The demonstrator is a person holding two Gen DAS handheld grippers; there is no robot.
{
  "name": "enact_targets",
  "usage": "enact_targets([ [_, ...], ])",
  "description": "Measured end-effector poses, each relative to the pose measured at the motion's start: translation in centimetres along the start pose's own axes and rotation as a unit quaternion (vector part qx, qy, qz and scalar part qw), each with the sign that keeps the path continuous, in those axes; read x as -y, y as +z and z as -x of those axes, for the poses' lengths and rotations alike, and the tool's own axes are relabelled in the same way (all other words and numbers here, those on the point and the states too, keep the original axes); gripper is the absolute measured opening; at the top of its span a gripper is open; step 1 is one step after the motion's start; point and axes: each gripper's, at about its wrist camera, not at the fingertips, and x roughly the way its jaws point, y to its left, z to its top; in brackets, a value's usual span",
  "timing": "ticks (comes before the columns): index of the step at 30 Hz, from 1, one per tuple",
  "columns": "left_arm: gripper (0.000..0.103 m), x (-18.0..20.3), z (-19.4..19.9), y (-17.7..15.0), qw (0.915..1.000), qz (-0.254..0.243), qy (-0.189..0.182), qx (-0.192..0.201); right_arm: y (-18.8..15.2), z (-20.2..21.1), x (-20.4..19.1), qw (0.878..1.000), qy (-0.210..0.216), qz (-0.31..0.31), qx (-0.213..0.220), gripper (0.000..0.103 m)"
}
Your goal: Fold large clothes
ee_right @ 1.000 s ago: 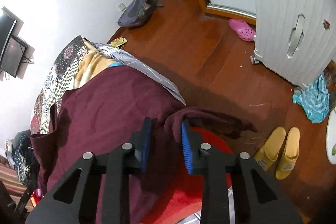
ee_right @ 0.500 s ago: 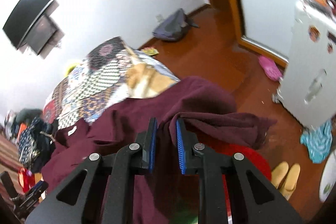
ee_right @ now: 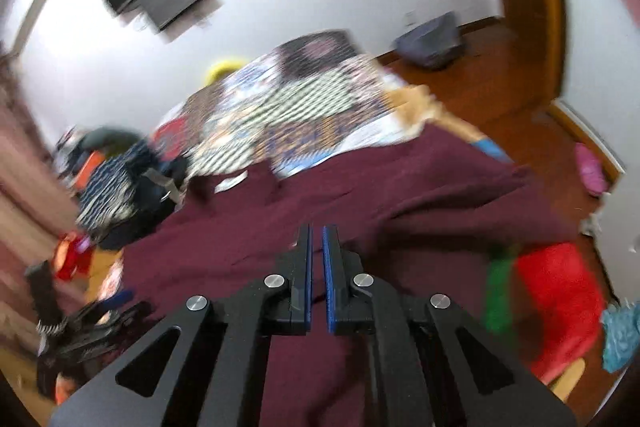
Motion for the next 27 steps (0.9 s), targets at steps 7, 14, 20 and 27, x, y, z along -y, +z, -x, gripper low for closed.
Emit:
enact_targets([
  [7,0.080,1.1,-0.5,-0.2,0.9999,-0.009,0.003,-0.013,-1.1,-0.7,-0.2,0.999,-0.028,0.019,-0.016,0.005],
  [14,0.080,2.6,-0.8,0.4,0.9996,-0.022,0.007,-0.013,0.5,4.2,4.3,0.997,-0.016,-0.068,0.023,0.048],
  [20,0.080,3.7,-1.4,1.0,0.9995,-0.025,0.007,-0.017,0.7,6.9,9.5,0.985,-0.021,-0.161,0.052,0.052],
  [27,0.080,5.0,-2.6,1.1,0.9986,-0.040,0.016,-0.032,0.5,10.0,13.6,0.972,-0.056,-0.204,0.097,0.059],
])
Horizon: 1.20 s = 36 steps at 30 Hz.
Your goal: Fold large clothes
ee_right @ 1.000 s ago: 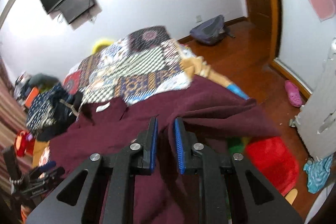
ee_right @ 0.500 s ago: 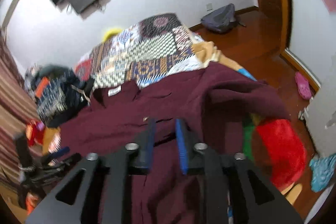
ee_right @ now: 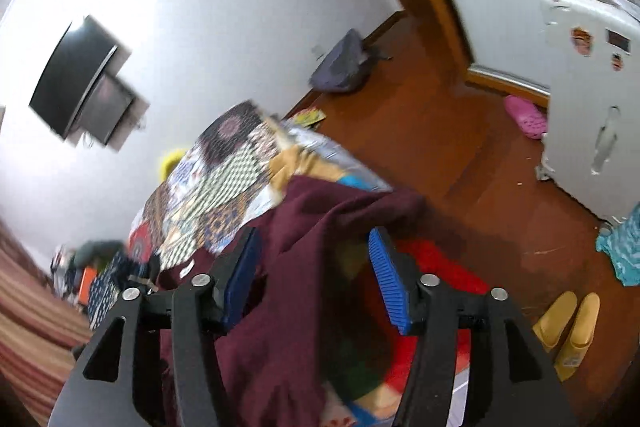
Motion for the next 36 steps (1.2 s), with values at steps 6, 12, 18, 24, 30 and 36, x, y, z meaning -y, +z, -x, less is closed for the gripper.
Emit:
enact_targets([
  [6,0.080,0.8,-0.7,0.3,1.0000,-0.003,-0.001,-0.007,1.2,-5.0,5.5,0.992,0.007,-0.110,-0.062,0.063],
  [12,0.080,1.1,-0.8,0.2,0.9999,-0.005,0.004,-0.010,1.0,-11.3,6.7,0.976,0.030,-0.164,-0.137,0.063],
  [18,0.080,0.6,-0.8,0.4,0.9999,0.007,0.008,-0.011,0.2,-13.8,7.3,0.969,0.041,-0.175,-0.169,0.064],
  [24,0.080,0.3,-0.9,0.2,0.9999,0.013,0.005,-0.010,0.5,-14.2,5.3,0.979,0.028,-0.103,-0.172,0.013],
  [30,0.080,-0.1,-0.1,0.0,0.9999,0.013,0.005,0.003,1.4,-12.6,2.3,0.990,-0.002,-0.028,-0.139,0.009],
  [36,0.080,-1.6,1.0,-0.1,0.9994,0.028,0.001,0.018,3.9,-9.5,-2.7,0.996,0.021,0.034,-0.080,0.007],
])
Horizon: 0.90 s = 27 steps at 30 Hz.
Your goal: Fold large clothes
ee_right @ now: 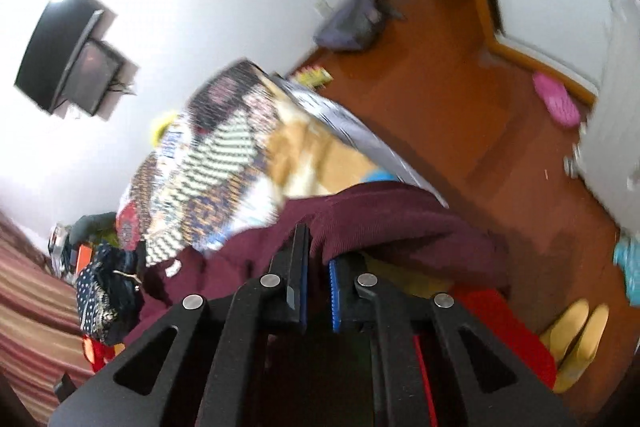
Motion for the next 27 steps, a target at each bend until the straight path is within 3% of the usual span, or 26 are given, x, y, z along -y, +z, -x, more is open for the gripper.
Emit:
enact_targets([
  [4,0.080,-1.1,0.8,0.1,0.9999,0.010,-0.005,0.012,0.7,1.5,-5.3,0.998,0.021,0.059,0.028,0.007],
  [7,0.080,-2.0,1.6,-0.1,0.9996,0.014,-0.009,0.023,0.0,1.9,-9.3,0.993,0.060,0.096,0.030,0.007],
  [11,0.080,-3.2,2.6,-0.5,0.9992,0.016,-0.016,0.033,-2.5,2.3,-14.7,0.982,0.085,0.164,0.033,0.007],
  [13,0.080,-3.7,3.0,-0.6,0.9990,0.017,-0.020,0.036,-4.4,1.4,-17.1,0.975,0.097,0.198,0.014,0.007],
  [18,0.080,-5.0,3.8,-1.2,0.9985,0.023,-0.026,0.043,-9.9,-4.1,-20.1,0.960,0.058,0.267,-0.063,0.007],
  [22,0.080,-5.8,4.4,-1.6,0.9982,0.028,-0.022,0.047,-13.6,-7.5,-19.5,0.948,0.030,0.291,-0.125,0.011],
  [27,0.080,-5.7,4.4,-1.5,0.9985,0.029,-0.014,0.043,-15.3,-7.6,-18.7,0.941,0.009,0.306,-0.147,0.013],
])
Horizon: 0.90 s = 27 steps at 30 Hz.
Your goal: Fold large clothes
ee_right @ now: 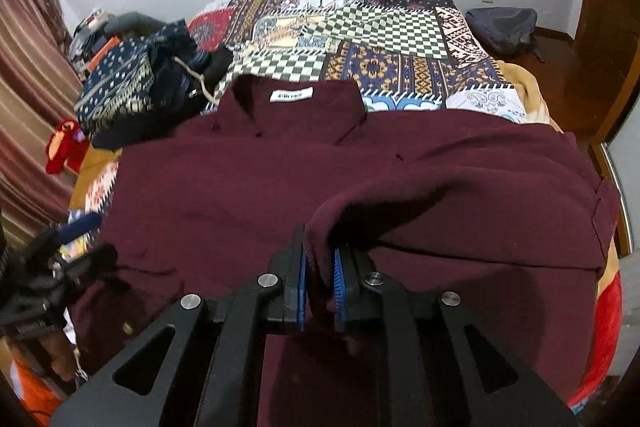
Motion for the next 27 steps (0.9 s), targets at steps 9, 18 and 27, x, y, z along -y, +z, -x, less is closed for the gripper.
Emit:
enact_targets([
  [9,0.080,5.1,0.0,2.1,0.9981,-0.061,0.000,0.012,-1.0,4.9,0.7,0.999,0.022,0.013,0.040,0.043],
  [18,0.088,13.2,-0.7,6.9,0.9874,-0.147,-0.049,0.032,-2.3,10.9,7.2,0.988,-0.057,-0.053,0.130,0.055],
  [27,0.089,22.0,-5.9,10.0,0.9653,-0.251,-0.072,-0.008,-3.7,11.0,13.2,0.978,-0.087,-0.137,0.128,0.056],
])
